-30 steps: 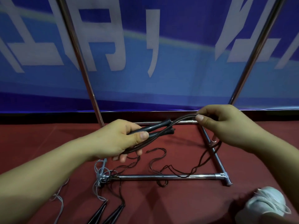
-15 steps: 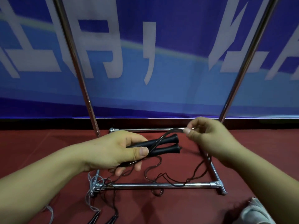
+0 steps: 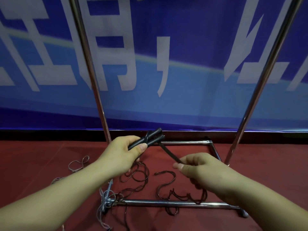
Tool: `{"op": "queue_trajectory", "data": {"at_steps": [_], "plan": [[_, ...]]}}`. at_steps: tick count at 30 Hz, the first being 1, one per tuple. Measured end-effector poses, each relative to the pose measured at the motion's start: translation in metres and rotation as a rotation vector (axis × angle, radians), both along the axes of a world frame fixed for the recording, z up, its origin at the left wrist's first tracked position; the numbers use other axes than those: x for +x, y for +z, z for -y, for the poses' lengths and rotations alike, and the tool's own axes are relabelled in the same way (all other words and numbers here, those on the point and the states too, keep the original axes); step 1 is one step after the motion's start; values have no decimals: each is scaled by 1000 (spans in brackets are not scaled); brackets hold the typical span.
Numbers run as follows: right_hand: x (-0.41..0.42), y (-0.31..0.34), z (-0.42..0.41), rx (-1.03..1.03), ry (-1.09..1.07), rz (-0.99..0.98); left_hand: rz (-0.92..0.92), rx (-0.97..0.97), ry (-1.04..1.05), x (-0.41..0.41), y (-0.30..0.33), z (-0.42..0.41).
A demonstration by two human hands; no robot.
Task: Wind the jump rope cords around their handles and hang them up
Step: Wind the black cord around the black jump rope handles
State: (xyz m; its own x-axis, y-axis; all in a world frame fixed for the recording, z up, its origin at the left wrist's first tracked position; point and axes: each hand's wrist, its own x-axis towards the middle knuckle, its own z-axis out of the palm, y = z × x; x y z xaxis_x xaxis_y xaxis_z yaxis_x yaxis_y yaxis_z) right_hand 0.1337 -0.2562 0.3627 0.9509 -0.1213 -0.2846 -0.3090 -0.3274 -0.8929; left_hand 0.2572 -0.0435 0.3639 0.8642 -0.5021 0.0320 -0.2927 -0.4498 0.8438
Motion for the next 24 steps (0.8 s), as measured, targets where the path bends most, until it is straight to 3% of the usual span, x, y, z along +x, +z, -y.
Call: {"op": "queue_trajectory", "data": {"at_steps": [4,10,19,24], "plan": [[2,-3,-4,29,-93,-43,12,61,24,5,-8,-3],[-5,3,0,-30,-24,-93,83,121,63,13,-12,-5],[-23,62,-10,-220,-69,270,142,163,-76,4,-1,5],[-31,90,-2,-121,-116,402,65,27,-145,-6,18,15]]}}
